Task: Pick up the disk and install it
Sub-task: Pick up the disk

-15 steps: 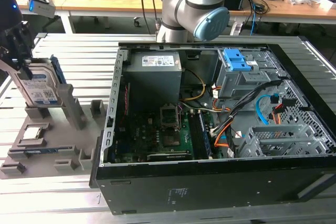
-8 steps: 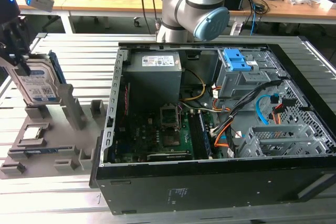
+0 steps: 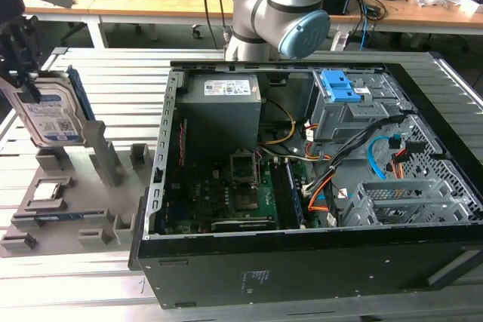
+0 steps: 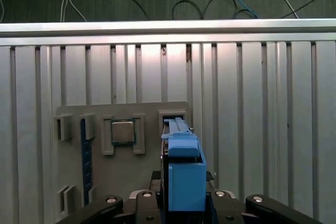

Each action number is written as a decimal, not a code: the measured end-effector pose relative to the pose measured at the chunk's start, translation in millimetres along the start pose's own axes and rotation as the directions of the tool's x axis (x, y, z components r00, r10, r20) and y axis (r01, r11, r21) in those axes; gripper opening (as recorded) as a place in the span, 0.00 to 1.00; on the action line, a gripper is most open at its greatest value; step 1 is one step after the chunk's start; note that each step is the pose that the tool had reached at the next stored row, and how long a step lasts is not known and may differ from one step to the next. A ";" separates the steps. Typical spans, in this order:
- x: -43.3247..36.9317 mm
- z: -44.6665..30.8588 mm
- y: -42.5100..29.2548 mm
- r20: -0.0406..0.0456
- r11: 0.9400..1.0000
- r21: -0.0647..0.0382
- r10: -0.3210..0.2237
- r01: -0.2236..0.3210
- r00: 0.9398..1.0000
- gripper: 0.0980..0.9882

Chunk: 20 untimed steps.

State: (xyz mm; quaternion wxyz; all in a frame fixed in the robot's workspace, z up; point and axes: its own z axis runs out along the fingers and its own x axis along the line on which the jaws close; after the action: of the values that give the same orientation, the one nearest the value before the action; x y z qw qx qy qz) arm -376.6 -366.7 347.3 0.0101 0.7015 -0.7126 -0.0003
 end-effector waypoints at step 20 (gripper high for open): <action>0.6 -42.3 -0.1 0.000 1.000 0.000 0.000 0.000 1.000 0.30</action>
State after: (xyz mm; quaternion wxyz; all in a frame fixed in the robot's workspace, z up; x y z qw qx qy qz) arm -375.9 -366.7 389.6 0.0102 0.7015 -0.7126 -0.0003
